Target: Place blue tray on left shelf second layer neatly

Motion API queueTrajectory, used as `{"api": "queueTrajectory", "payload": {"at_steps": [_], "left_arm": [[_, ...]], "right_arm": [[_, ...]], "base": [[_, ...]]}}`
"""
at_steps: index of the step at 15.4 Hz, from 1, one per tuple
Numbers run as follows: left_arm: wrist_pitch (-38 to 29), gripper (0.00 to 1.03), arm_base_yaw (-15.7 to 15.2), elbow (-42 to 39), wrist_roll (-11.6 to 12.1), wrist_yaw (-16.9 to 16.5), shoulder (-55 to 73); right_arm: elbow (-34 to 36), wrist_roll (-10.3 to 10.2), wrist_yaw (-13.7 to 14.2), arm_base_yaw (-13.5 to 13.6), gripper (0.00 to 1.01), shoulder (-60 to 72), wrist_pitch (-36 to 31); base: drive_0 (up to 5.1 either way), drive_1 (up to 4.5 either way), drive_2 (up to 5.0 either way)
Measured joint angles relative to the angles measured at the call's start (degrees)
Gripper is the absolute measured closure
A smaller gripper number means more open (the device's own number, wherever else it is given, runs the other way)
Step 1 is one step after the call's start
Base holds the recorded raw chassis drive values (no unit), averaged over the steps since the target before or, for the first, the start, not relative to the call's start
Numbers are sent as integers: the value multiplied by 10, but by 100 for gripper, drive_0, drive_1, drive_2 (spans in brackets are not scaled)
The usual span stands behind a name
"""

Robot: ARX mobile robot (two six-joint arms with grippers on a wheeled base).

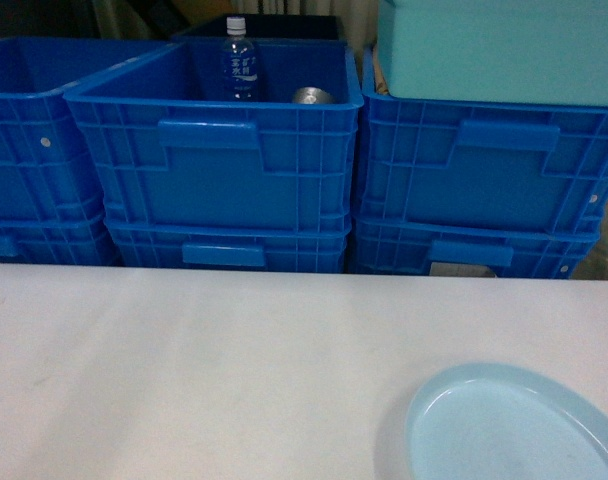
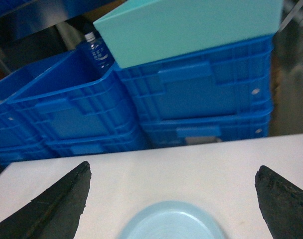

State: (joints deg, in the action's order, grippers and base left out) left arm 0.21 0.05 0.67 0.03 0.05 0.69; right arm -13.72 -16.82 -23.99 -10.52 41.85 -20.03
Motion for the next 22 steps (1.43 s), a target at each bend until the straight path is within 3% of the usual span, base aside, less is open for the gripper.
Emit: {"api": "queueTrajectory", "payload": {"at_steps": [2, 3, 4, 6, 9, 12, 14, 18, 22], "left_arm": [[0, 5, 0, 0, 0, 0, 0], [0, 5, 0, 0, 0, 0, 0], [0, 5, 0, 0, 0, 0, 0], [0, 5, 0, 0, 0, 0, 0], [0, 5, 0, 0, 0, 0, 0], [0, 5, 0, 0, 0, 0, 0], [0, 5, 0, 0, 0, 0, 0], [0, 5, 0, 0, 0, 0, 0], [0, 5, 0, 0, 0, 0, 0]], "right_arm": [[-48, -72, -82, -4, 3, 183, -36], [-57, -94, -96, 0, 3, 276, -60], [-58, -111, -89, 3, 3, 337, -79], [-42, -121, -53, 13, 3, 372, -120], [-12, -123, -32, 18, 3, 389, -144], [22, -116, -30, -11, 3, 400, -168], [44, -114, -30, -11, 3, 422, -192], [74, -117, 3, 33, 3, 452, -247], [74, -154, 39, 72, 3, 492, -281]], "base": [[0, 0, 0], [0, 0, 0], [0, 0, 0], [0, 0, 0], [0, 0, 0], [0, 0, 0], [0, 0, 0], [0, 0, 0], [0, 0, 0]]}}
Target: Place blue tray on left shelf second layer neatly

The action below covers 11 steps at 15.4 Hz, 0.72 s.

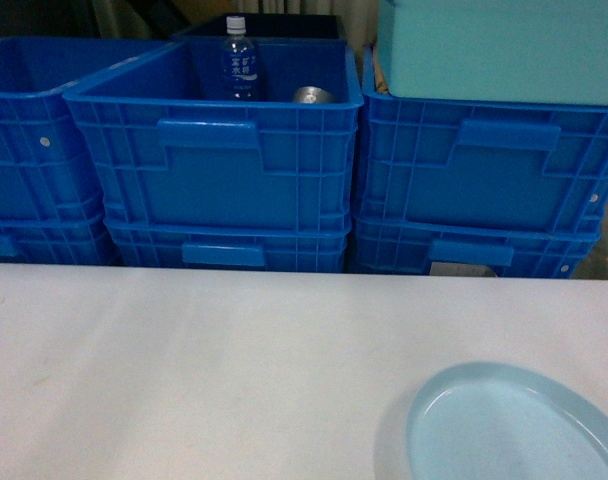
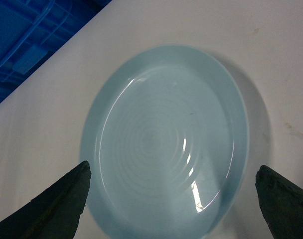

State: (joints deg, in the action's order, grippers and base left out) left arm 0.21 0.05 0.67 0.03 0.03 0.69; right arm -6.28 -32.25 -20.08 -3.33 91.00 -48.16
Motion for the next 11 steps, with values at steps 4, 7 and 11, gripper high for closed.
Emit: {"api": "queueTrajectory", "payload": {"at_steps": [4, 7, 11], "left_arm": [[0, 5, 0, 0, 0, 0, 0], [0, 5, 0, 0, 0, 0, 0], [0, 5, 0, 0, 0, 0, 0]], "right_arm": [[-29, -61, 64, 24, 3, 35, 4], [-58, -99, 100, 64, 3, 38, 16], [-55, -112, 130, 75, 3, 62, -5]], "base": [[0, 0, 0], [0, 0, 0], [0, 0, 0]]}}
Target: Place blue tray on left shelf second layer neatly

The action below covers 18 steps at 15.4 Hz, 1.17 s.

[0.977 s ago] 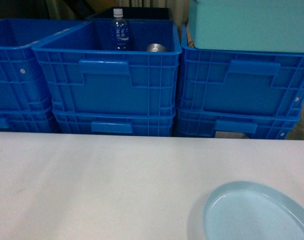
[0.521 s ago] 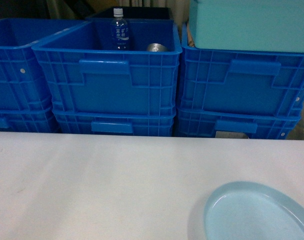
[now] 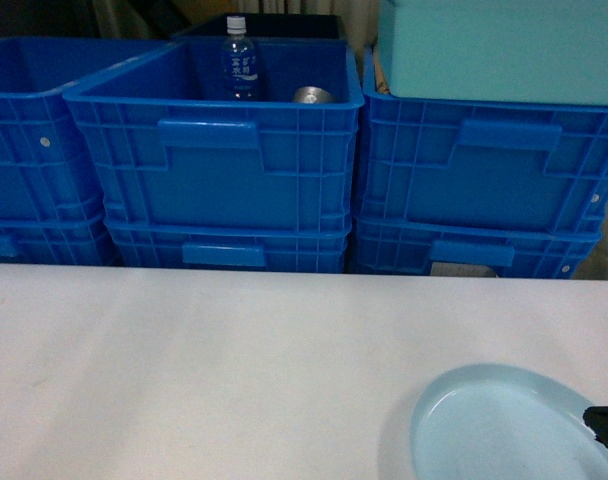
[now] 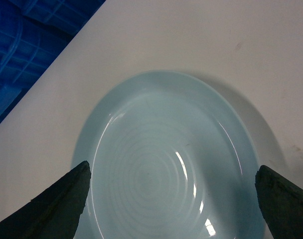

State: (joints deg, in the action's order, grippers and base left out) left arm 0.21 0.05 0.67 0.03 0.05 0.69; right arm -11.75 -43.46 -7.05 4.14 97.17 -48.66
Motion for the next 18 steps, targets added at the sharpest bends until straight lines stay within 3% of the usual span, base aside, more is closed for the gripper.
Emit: {"api": "queueTrajectory", "payload": {"at_steps": [6, 10, 14, 18], "left_arm": [[0, 5, 0, 0, 0, 0, 0], [0, 5, 0, 0, 0, 0, 0], [0, 5, 0, 0, 0, 0, 0], [0, 5, 0, 0, 0, 0, 0]], "right_arm": [[11, 22, -29, -35, 3, -60, 33], [23, 30, -35, -53, 3, -1, -19], [19, 22, -21, -34, 3, 63, -62], [1, -5, 9, 10, 3, 89, -70]], "base": [[0, 0, 0], [0, 0, 0], [0, 0, 0], [0, 0, 0]]}}
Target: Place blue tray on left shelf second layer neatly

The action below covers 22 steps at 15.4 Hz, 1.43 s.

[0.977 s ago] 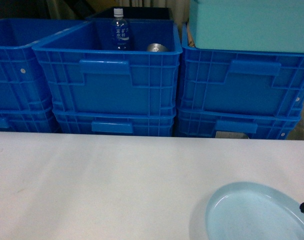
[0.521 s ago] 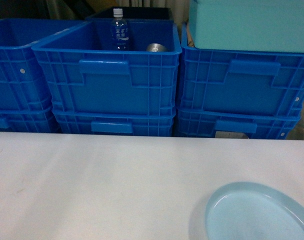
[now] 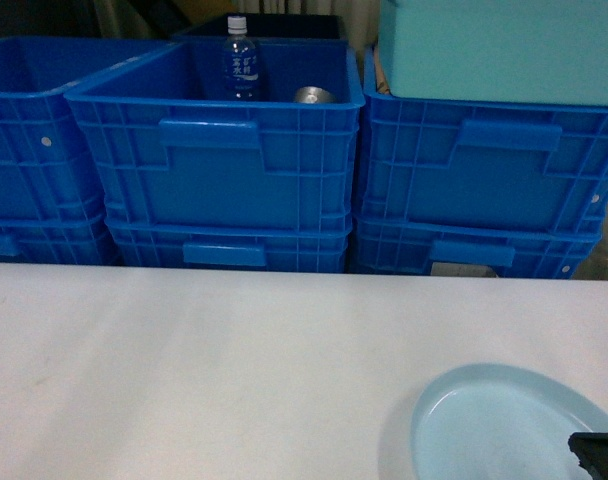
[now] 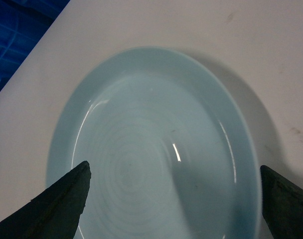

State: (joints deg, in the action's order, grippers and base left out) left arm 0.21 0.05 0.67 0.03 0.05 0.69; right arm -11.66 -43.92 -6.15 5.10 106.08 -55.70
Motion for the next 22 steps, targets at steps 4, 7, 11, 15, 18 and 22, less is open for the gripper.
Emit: {"api": "queueTrajectory", "payload": {"at_steps": [4, 7, 11, 15, 18, 22], "left_arm": [[0, 5, 0, 0, 0, 0, 0], [0, 5, 0, 0, 0, 0, 0], [0, 5, 0, 0, 0, 0, 0], [0, 5, 0, 0, 0, 0, 0], [0, 5, 0, 0, 0, 0, 0], [0, 5, 0, 0, 0, 0, 0]], "right_arm": [[-10, -14, 19, 17, 3, 26, -20], [-14, -24, 42, 24, 46, 50, -27], [-14, -30, 40, 31, 89, 70, -35], [5, -9, 24, 1, 99, 48, -30], [10, 51, 36, -14, 99, -52, 33], [-17, 157, -41, -68, 99, -315, 249]], "base": [[0, 0, 0], [0, 0, 0], [0, 0, 0], [0, 0, 0], [0, 0, 0], [0, 0, 0]]}}
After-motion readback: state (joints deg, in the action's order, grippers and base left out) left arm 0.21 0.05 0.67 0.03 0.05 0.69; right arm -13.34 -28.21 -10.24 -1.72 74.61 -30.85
